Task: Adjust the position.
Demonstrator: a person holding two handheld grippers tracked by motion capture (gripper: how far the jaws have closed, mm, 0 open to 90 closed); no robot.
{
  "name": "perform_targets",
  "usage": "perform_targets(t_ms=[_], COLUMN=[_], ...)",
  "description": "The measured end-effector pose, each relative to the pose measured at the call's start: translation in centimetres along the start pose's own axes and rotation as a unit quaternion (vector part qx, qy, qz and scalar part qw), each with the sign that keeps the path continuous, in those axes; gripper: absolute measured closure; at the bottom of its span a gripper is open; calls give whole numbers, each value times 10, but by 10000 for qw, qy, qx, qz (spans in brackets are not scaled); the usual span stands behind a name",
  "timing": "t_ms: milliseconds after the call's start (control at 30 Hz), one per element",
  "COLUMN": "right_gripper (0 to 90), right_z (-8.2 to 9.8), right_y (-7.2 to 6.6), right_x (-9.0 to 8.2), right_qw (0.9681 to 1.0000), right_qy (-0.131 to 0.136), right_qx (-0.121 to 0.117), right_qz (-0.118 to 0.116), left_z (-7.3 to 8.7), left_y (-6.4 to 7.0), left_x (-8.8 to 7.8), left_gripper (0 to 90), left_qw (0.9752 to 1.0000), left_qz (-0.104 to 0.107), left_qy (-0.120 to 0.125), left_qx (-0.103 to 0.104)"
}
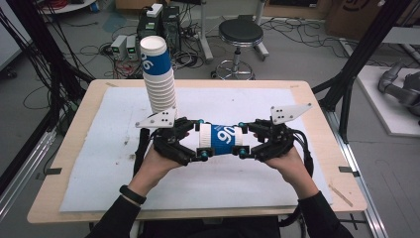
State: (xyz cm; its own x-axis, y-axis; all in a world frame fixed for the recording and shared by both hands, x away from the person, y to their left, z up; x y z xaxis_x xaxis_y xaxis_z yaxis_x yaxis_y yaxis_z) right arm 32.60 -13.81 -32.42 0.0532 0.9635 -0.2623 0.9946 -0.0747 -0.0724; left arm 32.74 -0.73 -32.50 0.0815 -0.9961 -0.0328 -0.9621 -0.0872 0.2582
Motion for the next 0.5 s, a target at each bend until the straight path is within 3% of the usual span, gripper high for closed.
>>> perform_targets(t_ms=[133,500], right_gripper=[308,294], right_z=[0,2], right_y=[1,0], right_x=[1,2], right_qw=[10000,9999], right_qy=[25,-91], right_qx=[-4,-77], right_qz=[-12,56], left_z=[1,0], left_y=[0,0], left_x=[0,-2], left_gripper=[174,189], left_qw=[9999,9998], left_qz=[-26,-87], left_qy=[-127,-174], left_qx=[9,65])
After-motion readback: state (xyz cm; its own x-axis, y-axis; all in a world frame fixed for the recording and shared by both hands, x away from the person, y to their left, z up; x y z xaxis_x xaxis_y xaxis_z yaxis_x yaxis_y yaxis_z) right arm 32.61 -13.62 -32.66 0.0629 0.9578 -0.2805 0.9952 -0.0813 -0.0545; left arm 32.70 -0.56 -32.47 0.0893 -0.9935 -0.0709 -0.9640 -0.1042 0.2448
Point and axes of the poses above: each handheld gripper's, and its own axes: x roughly forward along the jaws, z roughly out of its underside, y roughly to its right, the point moved 9 cm from there along x, roughly forward along the jaws, and after that the axes turned 7 degrees about -x, right-handed, at the moved point
